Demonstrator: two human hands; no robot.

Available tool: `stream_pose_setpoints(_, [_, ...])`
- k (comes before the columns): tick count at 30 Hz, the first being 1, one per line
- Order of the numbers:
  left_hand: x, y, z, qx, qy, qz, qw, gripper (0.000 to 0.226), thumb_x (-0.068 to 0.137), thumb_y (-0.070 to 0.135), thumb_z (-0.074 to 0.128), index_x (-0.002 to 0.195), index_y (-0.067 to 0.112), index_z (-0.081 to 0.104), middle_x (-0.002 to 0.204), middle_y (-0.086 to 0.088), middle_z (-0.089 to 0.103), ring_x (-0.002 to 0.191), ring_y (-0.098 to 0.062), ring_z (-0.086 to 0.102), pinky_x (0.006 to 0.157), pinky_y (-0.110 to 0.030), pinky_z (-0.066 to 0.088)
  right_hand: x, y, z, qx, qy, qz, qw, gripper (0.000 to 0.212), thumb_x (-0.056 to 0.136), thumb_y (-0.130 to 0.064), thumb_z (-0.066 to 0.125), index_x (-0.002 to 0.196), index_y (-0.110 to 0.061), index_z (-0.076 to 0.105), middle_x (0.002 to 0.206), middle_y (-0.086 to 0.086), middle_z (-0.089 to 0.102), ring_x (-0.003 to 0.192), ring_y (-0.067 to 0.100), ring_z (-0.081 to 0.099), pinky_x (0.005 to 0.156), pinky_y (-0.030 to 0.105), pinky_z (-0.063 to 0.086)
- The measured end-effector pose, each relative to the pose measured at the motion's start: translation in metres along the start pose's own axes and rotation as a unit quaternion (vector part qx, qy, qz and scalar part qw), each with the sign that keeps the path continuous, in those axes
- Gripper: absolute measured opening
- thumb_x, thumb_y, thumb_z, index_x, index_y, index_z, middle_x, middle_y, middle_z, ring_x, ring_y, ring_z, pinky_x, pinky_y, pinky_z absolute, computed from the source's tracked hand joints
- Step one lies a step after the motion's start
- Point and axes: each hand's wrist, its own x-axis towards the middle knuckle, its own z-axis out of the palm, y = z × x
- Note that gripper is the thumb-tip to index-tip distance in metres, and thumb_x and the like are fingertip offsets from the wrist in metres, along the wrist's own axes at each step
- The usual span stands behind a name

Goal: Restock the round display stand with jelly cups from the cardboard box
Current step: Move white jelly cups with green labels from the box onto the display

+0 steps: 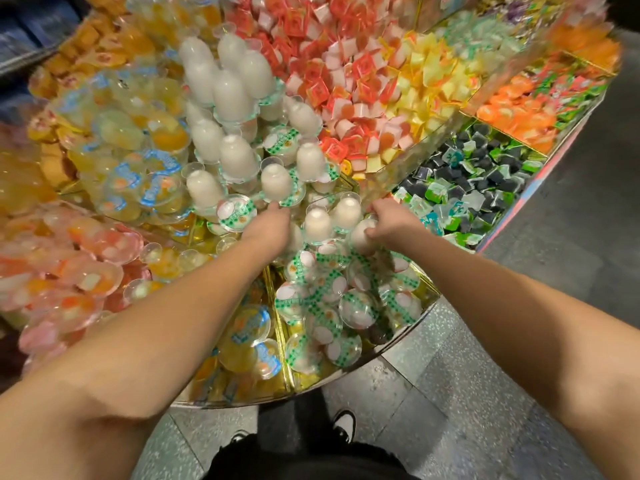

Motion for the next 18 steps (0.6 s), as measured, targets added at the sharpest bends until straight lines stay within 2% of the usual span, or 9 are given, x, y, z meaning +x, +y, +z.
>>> stream_pose_setpoints(8, [-0.004, 0.0, 0.006, -0.007, 0.028, -0.005, 1.0, 0.036, 0.088, -0.004, 0.047, 0.124, 0.004, 0.048, 0.123, -0.015, 0.043, 0.099, -0.041, 0.059, 0.084, -0.052, 0.052, 0.004, -0.001, 0.011, 0.006, 0.019, -0.024, 1.0, 0.049, 0.089, -0.026, 0.064, 0.133, -0.012, 0.049, 0.13, 0.011, 0.054, 0.121, 0.029, 0.051, 0.097, 0.035, 0.041])
stream_pose_setpoints(14, [-0.01, -0.001, 0.003, -0.067, 0.011, -0.021, 0.997, 0.051, 0.088, 0.004, 0.052, 0.138, 0.007, 0.041, 0.14, -0.013, 0.035, 0.113, -0.037, 0.056, 0.091, -0.047, 0.05, -0.001, -0.005, 0.021, -0.016, 0.042, -0.029, 0.999, 0.043, 0.091, -0.028, 0.064, 0.127, -0.011, 0.05, 0.124, 0.011, 0.053, 0.118, 0.031, 0.049, 0.095, 0.038, 0.041])
stream_pose_setpoints(16, [-0.015, -0.002, -0.001, -0.078, 0.011, -0.014, 0.997, 0.052, 0.089, 0.007, 0.054, 0.139, 0.008, 0.04, 0.14, -0.012, 0.034, 0.114, -0.036, 0.055, 0.09, -0.045, 0.049, -0.007, -0.008, 0.021, -0.018, 0.044, -0.026, 0.999, 0.048, 0.091, -0.028, 0.065, 0.131, -0.011, 0.047, 0.129, 0.011, 0.051, 0.121, 0.03, 0.048, 0.098, 0.039, 0.041])
stream_pose_setpoints(18, [-0.025, -0.004, -0.007, -0.083, 0.025, 0.005, 0.996, 0.05, 0.09, 0.009, 0.053, 0.138, 0.009, 0.041, 0.137, -0.012, 0.036, 0.112, -0.035, 0.056, 0.088, -0.044, 0.048, -0.016, -0.009, 0.019, -0.006, 0.045, -0.025, 0.999, 0.061, 0.087, -0.029, 0.07, 0.139, -0.012, 0.042, 0.137, 0.009, 0.045, 0.124, 0.028, 0.048, 0.1, 0.04, 0.042])
